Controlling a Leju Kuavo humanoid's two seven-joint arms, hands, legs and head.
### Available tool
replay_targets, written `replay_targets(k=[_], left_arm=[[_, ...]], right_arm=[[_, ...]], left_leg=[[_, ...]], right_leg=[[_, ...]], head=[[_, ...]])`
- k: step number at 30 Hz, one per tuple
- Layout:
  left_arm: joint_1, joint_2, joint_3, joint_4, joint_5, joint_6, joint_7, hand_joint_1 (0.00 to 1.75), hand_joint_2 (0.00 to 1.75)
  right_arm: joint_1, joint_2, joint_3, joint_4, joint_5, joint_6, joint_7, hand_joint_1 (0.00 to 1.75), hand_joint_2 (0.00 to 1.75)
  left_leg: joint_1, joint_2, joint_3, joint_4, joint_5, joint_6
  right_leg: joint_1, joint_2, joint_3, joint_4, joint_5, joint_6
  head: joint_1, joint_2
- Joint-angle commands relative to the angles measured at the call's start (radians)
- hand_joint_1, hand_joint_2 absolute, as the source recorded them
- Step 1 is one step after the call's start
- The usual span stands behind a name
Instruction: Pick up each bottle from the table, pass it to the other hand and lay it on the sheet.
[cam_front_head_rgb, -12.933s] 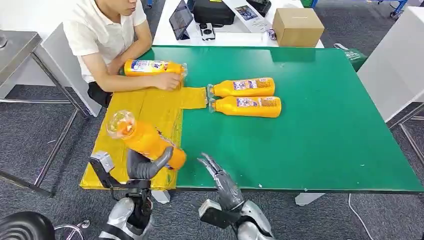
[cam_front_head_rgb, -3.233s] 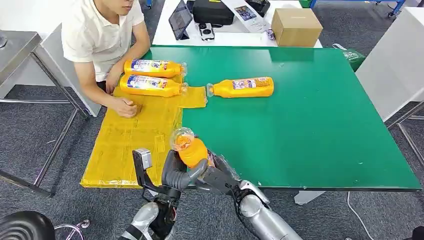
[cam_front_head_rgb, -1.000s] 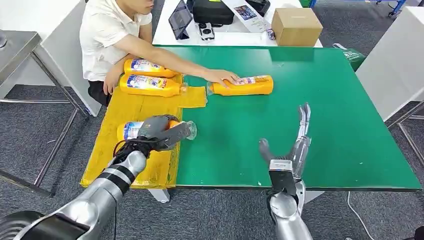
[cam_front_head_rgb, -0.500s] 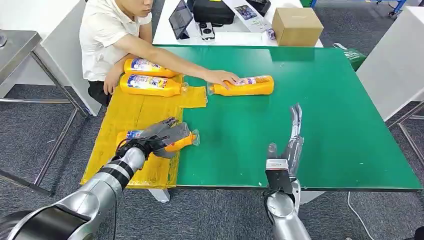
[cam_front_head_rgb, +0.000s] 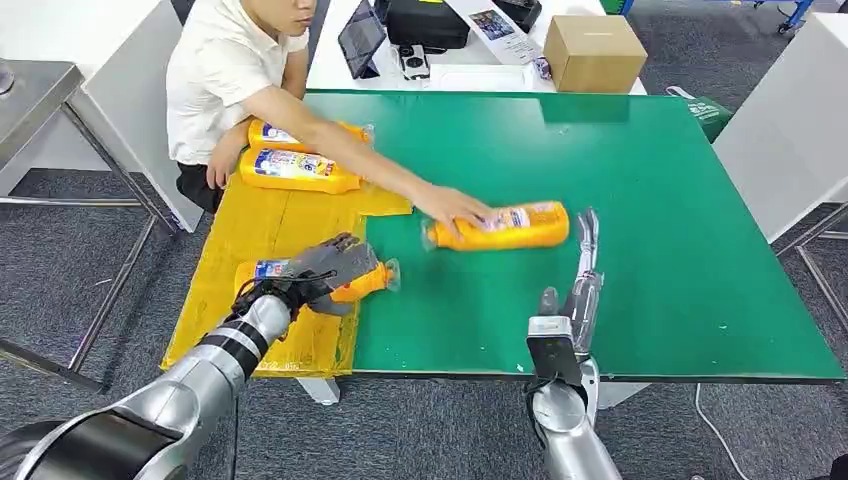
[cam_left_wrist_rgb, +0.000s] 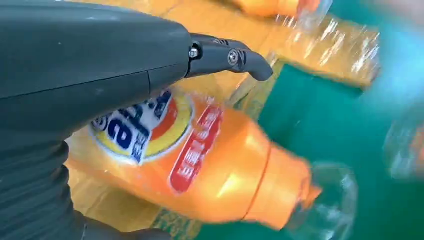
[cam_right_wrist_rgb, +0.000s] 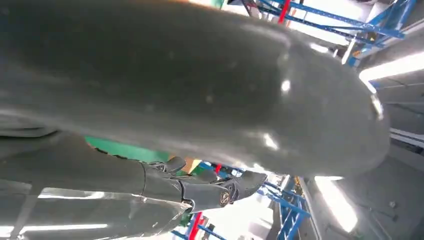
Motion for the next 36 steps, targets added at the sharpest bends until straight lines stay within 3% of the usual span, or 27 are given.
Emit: replay_targets(k=[1, 5, 10, 12, 13, 15, 17, 18, 19, 20, 25, 36], left_arm=[[0.169, -0.042, -0.04, -0.398, -0.04, 0.317, -0.111, 0.0, 1.75], [0.233, -0.041, -0.083, -0.515, -0.093, 0.468, -0.129, 0.0, 1.75], [0.279, -0.055, -0.066, -0.595, 0.105, 0.427, -0.195, 0.0, 1.75], [0.294, -0.033, -0.086, -0.627, 0.127, 0.41, -0.191, 0.0, 1.75], [0.31, -0.023, -0.092, -0.647, 0.132, 0.398, -0.189, 0.0, 1.75], [0.33, -0.024, -0.094, -0.673, 0.161, 0.37, -0.203, 0.0, 1.75], [0.339, -0.023, -0.1, -0.688, 0.169, 0.357, -0.2, 0.0, 1.75], [0.345, -0.032, -0.098, -0.697, 0.207, 0.326, -0.21, 0.0, 1.75], [0.357, -0.043, -0.11, -0.711, 0.268, 0.268, -0.234, 0.0, 1.75], [0.367, -0.049, -0.125, -0.723, 0.298, 0.243, -0.24, 0.0, 1.75], [0.399, -0.072, -0.151, -0.786, 0.441, 0.249, -0.25, 0.0, 1.75], [0.403, -0.063, -0.175, -0.795, 0.561, 0.226, -0.259, 0.0, 1.75]], right_arm=[[-0.011, -0.027, 0.005, 0.042, -0.018, -0.027, -0.002, 0.0, 0.0], [-0.022, -0.017, 0.022, 0.06, -0.022, -0.021, -0.002, 0.0, 0.0], [-0.006, -0.023, 0.021, 0.022, 0.0, -0.042, -0.002, 0.0, 0.0], [-0.025, -0.033, -0.001, 0.131, 0.098, -0.028, 0.004, 0.0, 0.0], [-0.05, -0.07, 0.011, 0.219, 0.253, 0.027, 0.088, 0.0, 1.75], [-0.083, -0.113, -0.001, 0.308, 0.395, 0.009, 0.143, 0.0, 1.75], [-0.113, -0.118, -0.025, 0.388, 0.435, -0.002, 0.121, 0.0, 1.75], [-0.13, -0.152, 0.002, 0.42, 0.556, -0.015, 0.169, 0.0, 1.75], [-0.12, -0.167, -0.069, 0.372, 0.726, -0.042, 0.217, 0.0, 1.75], [-0.145, -0.186, -0.077, 0.425, 0.757, -0.042, 0.225, 0.0, 1.75], [-0.215, -0.274, -0.076, 0.532, 0.776, 0.008, 0.273, 0.0, 1.75], [-0.211, -0.31, -0.031, 0.534, 0.797, 0.002, 0.307, 0.0, 1.75]], left_leg=[[0.001, -0.001, 0.0, 0.0, 0.0, -0.001], [0.002, 0.002, 0.001, 0.0, -0.001, -0.002], [0.002, 0.001, 0.001, 0.0, -0.001, -0.003], [0.0, 0.001, -0.001, 0.0, 0.0, -0.001], [0.0, 0.001, 0.0, 0.0, 0.0, -0.001], [0.001, 0.002, 0.002, -0.002, 0.0, -0.001], [0.002, 0.002, 0.002, -0.002, 0.0, -0.001], [0.0, 0.001, 0.001, -0.001, 0.0, -0.001], [0.0, 0.001, 0.0, 0.0, 0.0, -0.001], [0.002, 0.002, 0.001, -0.001, 0.0, -0.002], [-0.001, -0.001, -0.001, 0.0, 0.0, 0.0], [-0.001, -0.002, -0.001, 0.0, 0.0, -0.001]], right_leg=[[0.001, -0.001, 0.001, -0.001, 0.0, -0.002], [0.002, 0.002, 0.002, -0.001, 0.0, -0.003], [0.002, 0.001, 0.001, -0.001, 0.001, -0.005], [0.0, 0.001, -0.001, -0.001, 0.001, -0.002], [0.0, 0.001, -0.001, -0.001, 0.001, -0.001], [0.001, 0.002, 0.001, -0.003, 0.001, -0.002], [0.001, 0.002, 0.002, -0.004, 0.002, -0.002], [0.0, 0.001, 0.001, -0.003, 0.001, -0.001], [0.0, 0.001, 0.0, -0.002, 0.001, -0.001], [0.002, 0.002, 0.002, -0.004, 0.002, -0.003], [-0.001, -0.002, 0.0, -0.001, 0.0, -0.001], [-0.001, -0.002, -0.001, -0.001, 0.0, -0.002]], head=[[0.0, 0.0], [0.0, 0.0], [0.0, 0.0], [0.0, 0.0], [0.0, 0.0], [0.0, 0.0], [0.0, 0.0], [0.0, 0.0], [0.0, 0.0], [0.0, 0.0], [0.0, 0.0], [-0.001, 0.0]])
